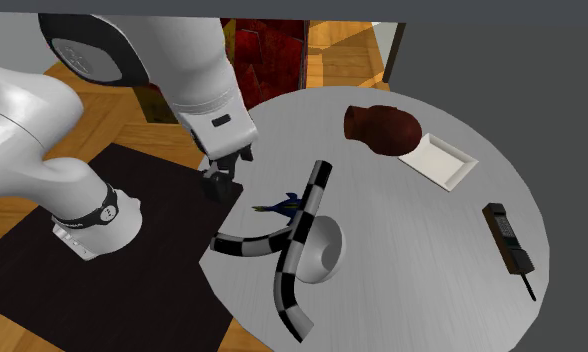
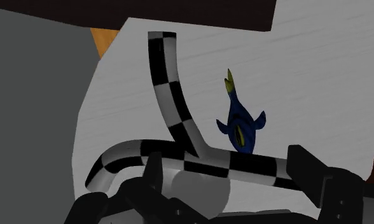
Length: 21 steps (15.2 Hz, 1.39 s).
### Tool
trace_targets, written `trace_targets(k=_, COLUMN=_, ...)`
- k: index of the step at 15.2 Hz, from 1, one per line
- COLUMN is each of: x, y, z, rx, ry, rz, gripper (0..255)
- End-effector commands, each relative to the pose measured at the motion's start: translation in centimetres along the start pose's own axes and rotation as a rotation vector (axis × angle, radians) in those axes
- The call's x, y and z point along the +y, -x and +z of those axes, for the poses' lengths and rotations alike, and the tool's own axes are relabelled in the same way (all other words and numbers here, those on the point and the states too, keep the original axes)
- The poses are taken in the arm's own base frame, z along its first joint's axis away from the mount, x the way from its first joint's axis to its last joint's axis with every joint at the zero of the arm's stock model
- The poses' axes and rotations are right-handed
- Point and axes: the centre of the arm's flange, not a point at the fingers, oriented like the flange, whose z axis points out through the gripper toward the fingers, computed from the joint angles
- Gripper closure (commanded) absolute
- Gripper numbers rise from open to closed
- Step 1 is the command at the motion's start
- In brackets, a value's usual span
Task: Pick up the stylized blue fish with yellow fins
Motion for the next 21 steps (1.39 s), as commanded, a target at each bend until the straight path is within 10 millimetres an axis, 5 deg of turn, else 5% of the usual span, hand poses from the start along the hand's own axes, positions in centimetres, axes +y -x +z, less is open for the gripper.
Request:
trace_targets(k=1, x=-0.8, y=-0.4, z=2.6, rx=-0.003, ry=-0.004, rz=-0.035, gripper=0)
trace_targets(k=15, x=-6.4, y=-2.3, z=20.0, rx=-0.037, ry=-0.033, rz=-0.272, gripper=0)
trace_targets(k=21, x=-6.1, y=-2.2, z=23.1, rx=-0.037, ry=-0.033, rz=-0.272, gripper=0)
